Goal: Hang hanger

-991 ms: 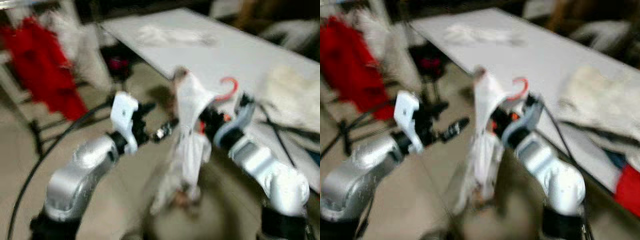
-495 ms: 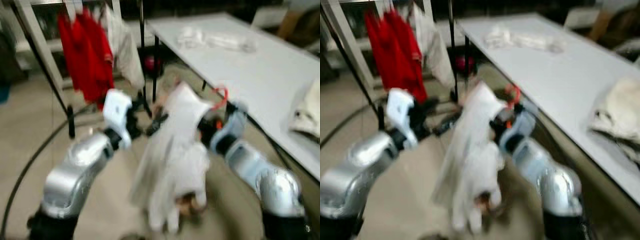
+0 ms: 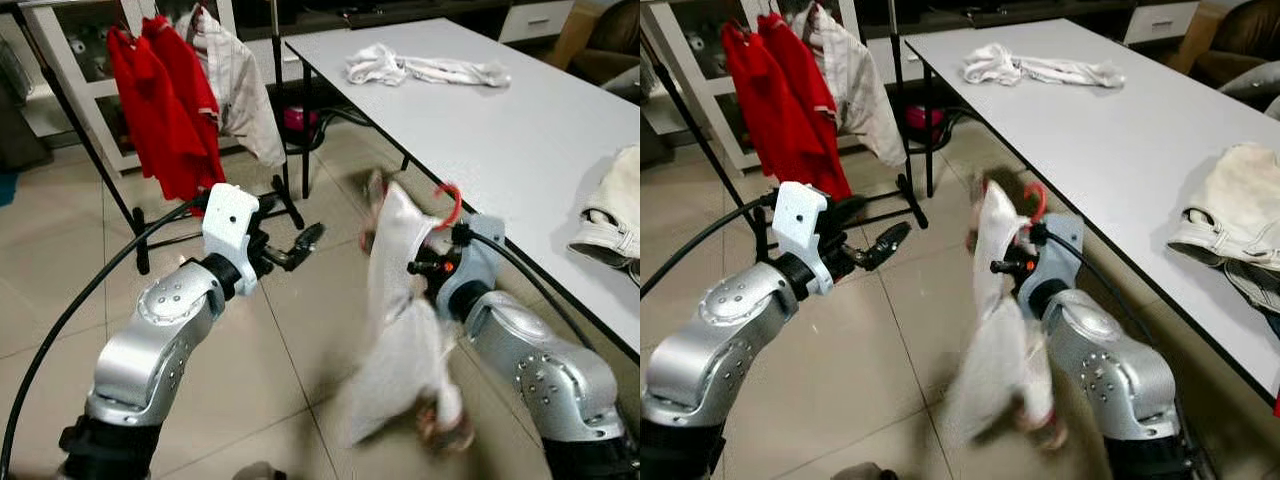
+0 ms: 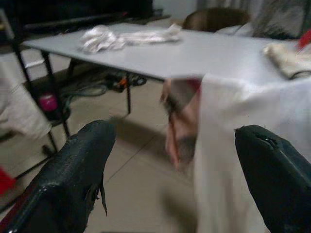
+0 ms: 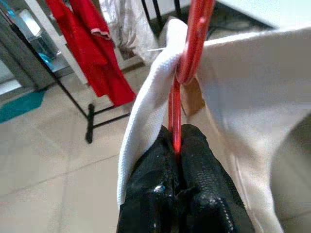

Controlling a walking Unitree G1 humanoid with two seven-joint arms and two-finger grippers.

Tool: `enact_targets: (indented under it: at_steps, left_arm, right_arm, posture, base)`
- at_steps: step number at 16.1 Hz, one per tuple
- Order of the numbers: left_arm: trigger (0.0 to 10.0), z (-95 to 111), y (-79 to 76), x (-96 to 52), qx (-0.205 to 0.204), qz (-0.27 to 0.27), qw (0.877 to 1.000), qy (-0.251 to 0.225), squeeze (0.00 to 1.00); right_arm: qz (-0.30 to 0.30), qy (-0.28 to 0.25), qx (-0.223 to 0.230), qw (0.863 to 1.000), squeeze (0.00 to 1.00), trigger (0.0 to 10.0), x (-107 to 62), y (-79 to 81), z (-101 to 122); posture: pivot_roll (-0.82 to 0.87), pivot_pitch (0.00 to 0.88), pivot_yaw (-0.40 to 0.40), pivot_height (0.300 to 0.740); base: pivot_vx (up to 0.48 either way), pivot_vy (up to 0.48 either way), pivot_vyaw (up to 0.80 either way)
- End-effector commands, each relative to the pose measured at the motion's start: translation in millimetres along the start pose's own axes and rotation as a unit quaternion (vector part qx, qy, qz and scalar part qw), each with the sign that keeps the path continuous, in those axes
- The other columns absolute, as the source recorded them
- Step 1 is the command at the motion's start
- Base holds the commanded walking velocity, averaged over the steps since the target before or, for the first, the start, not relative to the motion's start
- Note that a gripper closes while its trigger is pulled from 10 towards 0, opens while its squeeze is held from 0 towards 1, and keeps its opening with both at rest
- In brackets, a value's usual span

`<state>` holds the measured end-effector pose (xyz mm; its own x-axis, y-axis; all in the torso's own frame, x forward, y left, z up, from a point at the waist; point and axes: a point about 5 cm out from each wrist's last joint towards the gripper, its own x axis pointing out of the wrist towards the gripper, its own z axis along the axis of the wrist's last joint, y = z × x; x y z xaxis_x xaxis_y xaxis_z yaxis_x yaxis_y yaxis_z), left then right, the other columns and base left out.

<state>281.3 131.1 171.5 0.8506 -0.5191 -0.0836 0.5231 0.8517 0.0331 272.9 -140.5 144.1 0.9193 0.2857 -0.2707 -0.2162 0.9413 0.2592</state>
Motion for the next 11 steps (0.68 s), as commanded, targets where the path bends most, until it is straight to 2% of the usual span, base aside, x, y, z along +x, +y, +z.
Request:
enact_targets:
  at_steps: [1,2,3,5,6,7,8,9,10,11]
  left_arm:
    - [10.0,1.1,8.5,0.2,0.016,0.021,1.000,0.000,1.00]
    - [10.0,-2.8,17.3,-1.7,0.037,0.033,0.999,0.011,1.00]
    - [10.0,-3.6,30.5,-4.4,0.068,0.047,0.996,0.019,1.00]
    - [10.0,7.1,55.7,-6.5,0.097,0.073,0.993,0.010,1.00]
    - [10.0,14.3,69.8,-8.6,0.104,0.072,0.992,0.001,0.97]
    - [10.0,17.4,77.1,-10.3,0.103,0.060,0.993,-0.002,0.91]
    - [10.0,17.7,79.2,-10.6,0.105,0.054,0.993,-0.001,0.91]
    - [10.0,19.0,79.4,-11.1,0.109,0.033,0.993,-0.002,0.46]
    - [10.0,23.9,79.0,-10.1,0.097,-0.011,0.995,-0.015,0.00]
    - [10.0,24.4,79.3,-9.2,0.093,-0.018,0.995,-0.019,0.00]
  right_arm:
    - [0.007,-0.023,-0.029,0.999,0.00,10.0,-0.2,6.3,9.2]
    - [0.004,-0.016,-0.070,0.997,0.00,10.0,0.1,4.1,7.8]
    - [0.026,-0.007,-0.084,0.996,0.00,10.0,-0.7,5.0,7.9]
    - [0.102,0.009,-0.119,0.988,0.00,10.0,-6.3,9.3,7.3]
    - [0.130,-0.009,-0.171,0.977,0.00,10.0,-9.9,8.4,14.7]
    - [0.157,-0.019,-0.191,0.969,0.00,10.0,-13.1,9.5,21.4]
    - [0.167,-0.021,-0.188,0.968,0.00,10.0,-13.9,10.1,23.9]
    - [0.177,-0.027,-0.196,0.964,0.00,10.0,-14.8,10.4,28.2]
    - [0.194,-0.041,-0.204,0.959,0.00,10.0,-17.1,9.2,39.0]
    - [0.198,-0.043,-0.203,0.958,0.00,10.0,-17.4,8.7,40.5]
  posture:
    - [-0.01,0.013,0.018,0.740]
    - [-0.01,0.013,0.018,0.740]
    - [-0.01,0.016,0.011,0.740]
    - [-0.01,0.014,0.007,0.740]
    - [-0.01,0.012,0.009,0.740]
    - [-0.01,0.010,0.010,0.740]
    - [-0.01,0.009,0.013,0.740]
    - [-0.02,0.006,0.015,0.740]
    - [-0.02,0.000,0.023,0.740]
    - [-0.02,0.000,0.023,0.740]
  base:
    - [0.000,0.000,0.00]
    - [0.000,0.000,0.00]
    - [0.000,0.000,0.00]
    - [0.000,0.000,0.00]
    - [0.000,0.000,0.00]
    - [0.000,0.000,0.00]
    - [0.000,0.000,0.00]
    - [0.000,0.000,0.00]
    - [0.000,0.000,0.00]
    - [0.000,0.000,0.00]
